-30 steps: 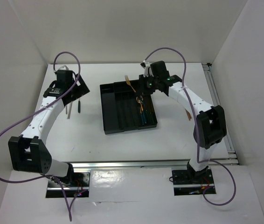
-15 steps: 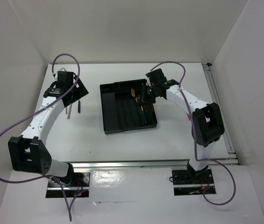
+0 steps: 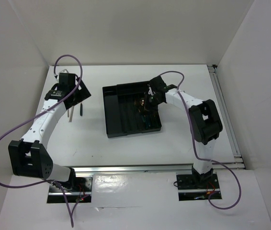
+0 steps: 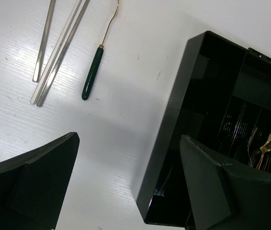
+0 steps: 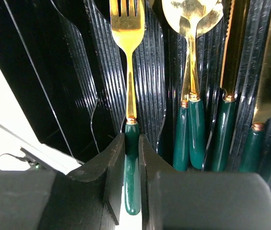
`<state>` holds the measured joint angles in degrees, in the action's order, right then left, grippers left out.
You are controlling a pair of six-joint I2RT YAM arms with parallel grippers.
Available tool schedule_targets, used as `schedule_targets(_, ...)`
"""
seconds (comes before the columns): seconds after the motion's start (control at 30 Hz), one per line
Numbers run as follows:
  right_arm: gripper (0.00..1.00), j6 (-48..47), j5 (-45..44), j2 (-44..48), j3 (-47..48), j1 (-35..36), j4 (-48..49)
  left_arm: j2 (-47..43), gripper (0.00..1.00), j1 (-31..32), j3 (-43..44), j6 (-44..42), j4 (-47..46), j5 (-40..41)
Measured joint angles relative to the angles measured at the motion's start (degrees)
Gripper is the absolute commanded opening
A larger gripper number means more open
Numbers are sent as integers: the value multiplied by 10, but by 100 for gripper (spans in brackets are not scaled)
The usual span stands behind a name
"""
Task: Sort the eating utensils into containers
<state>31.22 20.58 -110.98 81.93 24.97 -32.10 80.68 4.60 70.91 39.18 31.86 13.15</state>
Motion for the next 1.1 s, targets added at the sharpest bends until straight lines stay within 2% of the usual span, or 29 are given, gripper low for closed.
schedule_targets(0.27, 0, 5, 24, -24, 0, 0, 3, 0, 100, 0, 0, 0, 1, 0)
schedule_targets(0.33, 12, 5, 31, -31, 0, 0, 4, 0, 100, 0, 0, 0, 2, 1)
schedule_targets(0.43, 24, 6, 41, -37, 0, 0, 6, 2, 100, 0, 0, -2, 3, 0)
schedule_targets(0.73, 43, -8, 56, -37, 0, 0, 17, 9, 100, 0, 0, -67, -3, -40)
schedule_targets(0.9, 43, -37, 46, -33, 0, 0, 22, 52, 99, 0, 22, -118, 5, -77)
schedule_targets(1.0, 42, -62, 33, -19, 0, -4, 25, 77, 91, -1, 28, -135, 7, -87)
schedule_targets(1.1, 42, -88, 21, 3, 0, -11, 35, 94, 88, -8, 28, -151, 10, -101)
